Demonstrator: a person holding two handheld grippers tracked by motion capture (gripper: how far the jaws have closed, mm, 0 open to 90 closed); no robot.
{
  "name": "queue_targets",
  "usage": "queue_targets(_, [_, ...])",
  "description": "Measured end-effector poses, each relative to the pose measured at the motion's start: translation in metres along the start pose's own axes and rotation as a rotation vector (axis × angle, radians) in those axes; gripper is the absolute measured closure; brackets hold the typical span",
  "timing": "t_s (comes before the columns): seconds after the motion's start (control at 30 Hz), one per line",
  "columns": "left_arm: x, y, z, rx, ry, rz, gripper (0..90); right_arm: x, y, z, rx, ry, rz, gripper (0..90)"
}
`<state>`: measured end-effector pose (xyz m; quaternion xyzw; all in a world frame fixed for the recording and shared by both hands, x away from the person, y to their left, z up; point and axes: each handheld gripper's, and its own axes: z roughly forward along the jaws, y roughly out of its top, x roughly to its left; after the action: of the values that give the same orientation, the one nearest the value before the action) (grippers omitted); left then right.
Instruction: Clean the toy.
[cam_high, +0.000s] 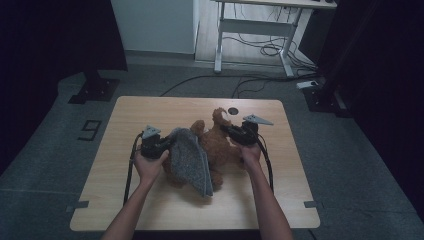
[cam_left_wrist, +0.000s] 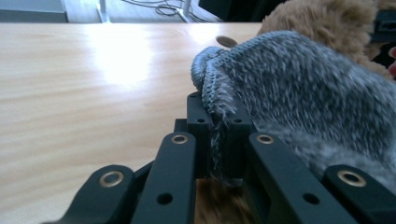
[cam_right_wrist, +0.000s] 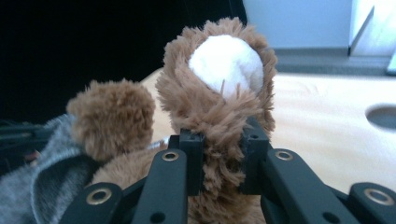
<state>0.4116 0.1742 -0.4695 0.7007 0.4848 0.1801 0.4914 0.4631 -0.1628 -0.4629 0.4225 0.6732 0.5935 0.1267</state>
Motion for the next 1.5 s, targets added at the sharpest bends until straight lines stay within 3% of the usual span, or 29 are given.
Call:
queue_targets(0.17, [0.008, 0.014, -0.003, -0.027, 0.01, -0.036, 84.2, 0.012, 0.02, 0.005, -0.116, 0.005, -0.013, 75.9])
queue_targets(0.3, [0.001, 0.007, 0.002, 0.014, -0.012, -0.026, 84.1, 0.014, 0.012, -0.001, -0.097, -0.016, -0.086, 75.4])
queue_targets(0.37, [-0.002, -0.002, 0.009, 0.059, -0.03, -0.036, 84.0, 0.007, -0.002, -0.008, -0.077, -0.014, -0.087, 75.0])
queue_targets(0.47, [-0.009, -0.013, 0.011, 0.055, -0.051, -0.042, 84.0, -0.002, -0.023, -0.02, -0.069, -0.015, -0.08, 73.7])
queue_targets(0.57, [-0.02, -0.017, 0.007, 0.058, -0.048, 0.0, 84.0, -0.006, -0.036, -0.034, -0.073, -0.017, -0.081, 72.1])
queue_targets(0.73, [-0.031, -0.027, -0.003, 0.043, -0.046, 0.042, 84.0, 0.0, -0.055, -0.053, -0.068, -0.031, -0.12, 69.3])
queue_targets(0.87, [-0.04, -0.037, -0.008, 0.025, -0.018, 0.092, 83.9, 0.004, -0.066, -0.066, -0.069, -0.038, -0.133, 62.3])
queue_targets(1.0, [-0.04, -0.036, -0.008, 0.033, -0.012, 0.088, 83.9, 0.004, -0.067, -0.074, -0.033, -0.08, -0.087, 47.5])
queue_targets(1.07, [-0.038, -0.036, -0.007, 0.035, -0.011, 0.082, 83.9, 0.003, -0.066, -0.08, -0.019, -0.1, -0.038, 41.2])
queue_targets(1.13, [-0.036, -0.037, -0.006, 0.034, -0.013, 0.079, 83.8, 0.002, -0.068, -0.089, -0.014, -0.082, 0.006, 37.1])
queue_targets(1.27, [-0.035, -0.036, -0.004, 0.034, -0.014, 0.067, 83.9, 0.009, -0.073, -0.101, 0.012, -0.035, 0.002, 32.6])
queue_targets(1.33, [-0.034, -0.036, -0.003, 0.035, -0.017, 0.062, 83.9, 0.015, -0.074, -0.097, 0.053, 0.008, -0.015, 29.8])
queue_targets(1.4, [-0.034, -0.035, -0.003, 0.037, -0.019, 0.06, 83.9, 0.021, -0.073, -0.085, 0.095, 0.018, -0.042, 26.4])
queue_targets(1.5, [-0.034, -0.036, -0.004, 0.037, -0.021, 0.057, 83.9, 0.025, -0.07, -0.058, 0.216, 0.043, -0.049, 18.4])
